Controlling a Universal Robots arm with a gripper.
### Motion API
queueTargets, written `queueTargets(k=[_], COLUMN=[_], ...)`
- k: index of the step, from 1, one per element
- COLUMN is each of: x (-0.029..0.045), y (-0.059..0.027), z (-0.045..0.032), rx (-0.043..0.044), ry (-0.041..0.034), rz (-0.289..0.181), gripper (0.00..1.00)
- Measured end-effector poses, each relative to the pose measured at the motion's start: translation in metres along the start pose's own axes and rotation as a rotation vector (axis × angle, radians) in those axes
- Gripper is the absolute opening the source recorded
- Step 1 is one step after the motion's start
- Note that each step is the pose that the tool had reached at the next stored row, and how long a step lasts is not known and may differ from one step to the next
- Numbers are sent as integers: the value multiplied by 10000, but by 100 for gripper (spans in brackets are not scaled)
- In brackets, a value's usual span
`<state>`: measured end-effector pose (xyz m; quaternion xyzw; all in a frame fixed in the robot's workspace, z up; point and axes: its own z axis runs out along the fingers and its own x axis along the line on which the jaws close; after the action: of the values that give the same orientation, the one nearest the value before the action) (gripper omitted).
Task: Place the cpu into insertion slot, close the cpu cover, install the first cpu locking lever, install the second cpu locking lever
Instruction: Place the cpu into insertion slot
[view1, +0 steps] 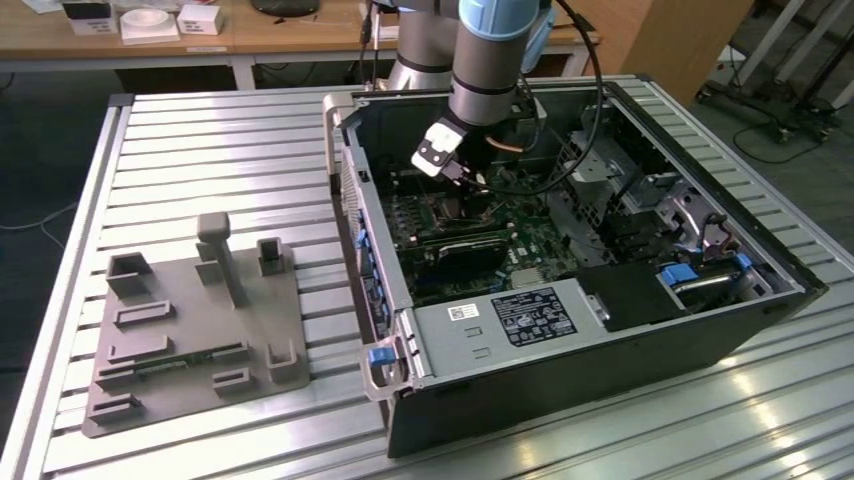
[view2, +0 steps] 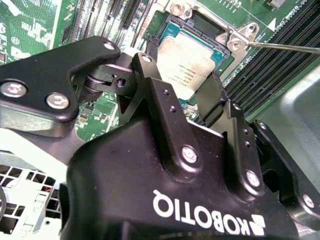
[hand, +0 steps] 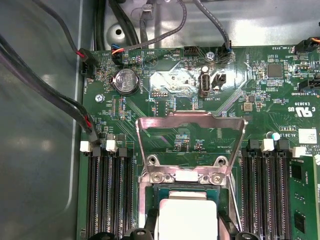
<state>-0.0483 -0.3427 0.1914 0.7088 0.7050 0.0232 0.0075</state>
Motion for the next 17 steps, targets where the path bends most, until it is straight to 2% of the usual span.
queueTargets(k=[3,4,14,15,16,17], x=[1,1,1,-1,0,0], y=[1,1,1,0,0,0], z=[4,4,-8,-11,-10,-10], rx=[-8,-5,-1,3,2,2], ry=[11,10,4,-2,-1,0], rz=[-1,-1,1,0,1,1], gripper=[55,61,61,60,55,55])
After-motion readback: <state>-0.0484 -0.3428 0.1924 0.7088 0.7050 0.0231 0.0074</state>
